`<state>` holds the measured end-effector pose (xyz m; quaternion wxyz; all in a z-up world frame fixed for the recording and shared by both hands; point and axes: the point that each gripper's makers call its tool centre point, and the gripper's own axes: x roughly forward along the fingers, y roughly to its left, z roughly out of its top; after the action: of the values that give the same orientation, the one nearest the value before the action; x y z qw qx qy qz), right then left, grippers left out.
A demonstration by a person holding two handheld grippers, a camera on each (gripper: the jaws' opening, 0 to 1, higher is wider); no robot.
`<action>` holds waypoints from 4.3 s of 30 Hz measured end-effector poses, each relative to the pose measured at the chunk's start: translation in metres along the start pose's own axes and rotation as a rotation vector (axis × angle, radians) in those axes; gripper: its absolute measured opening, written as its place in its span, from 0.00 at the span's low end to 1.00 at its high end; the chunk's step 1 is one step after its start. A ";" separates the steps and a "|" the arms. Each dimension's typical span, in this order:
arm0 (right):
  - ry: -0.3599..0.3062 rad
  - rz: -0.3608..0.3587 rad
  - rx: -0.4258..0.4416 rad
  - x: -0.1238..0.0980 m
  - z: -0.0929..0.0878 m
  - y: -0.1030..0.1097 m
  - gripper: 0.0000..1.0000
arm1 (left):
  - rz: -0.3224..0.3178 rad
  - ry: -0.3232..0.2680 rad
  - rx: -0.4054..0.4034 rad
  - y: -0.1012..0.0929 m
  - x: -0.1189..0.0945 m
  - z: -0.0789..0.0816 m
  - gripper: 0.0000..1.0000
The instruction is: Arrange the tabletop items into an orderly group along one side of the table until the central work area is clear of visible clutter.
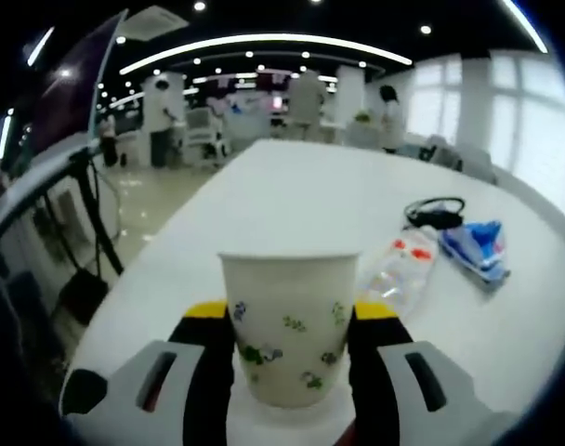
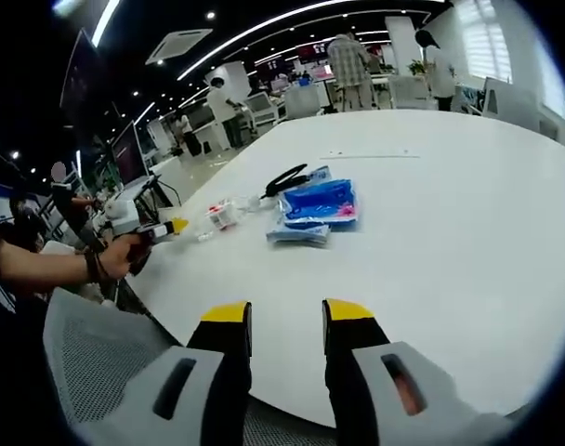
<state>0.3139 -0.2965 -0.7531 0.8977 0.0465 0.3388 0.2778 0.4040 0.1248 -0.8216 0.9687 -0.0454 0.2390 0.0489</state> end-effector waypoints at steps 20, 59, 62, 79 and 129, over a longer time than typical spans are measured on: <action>0.001 -0.004 0.000 -0.001 0.001 -0.009 0.28 | 0.010 0.022 -0.007 -0.002 -0.004 -0.021 0.44; -0.018 0.003 0.019 0.002 0.004 -0.014 0.28 | -0.043 0.083 -0.008 -0.008 -0.036 -0.035 0.59; -0.019 0.000 0.023 0.001 0.003 -0.014 0.27 | -0.037 0.089 -0.027 -0.005 -0.040 -0.038 0.59; -0.051 -0.001 0.059 -0.002 0.001 -0.018 0.27 | -0.237 0.183 0.158 -0.055 -0.112 -0.052 0.63; -0.017 0.041 0.003 0.003 -0.006 -0.003 0.57 | -0.514 0.322 0.650 -0.158 0.015 0.021 0.83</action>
<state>0.3135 -0.2979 -0.7603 0.8947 0.0571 0.3303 0.2953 0.4449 -0.0282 -0.7999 0.8638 0.1967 0.3705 -0.2789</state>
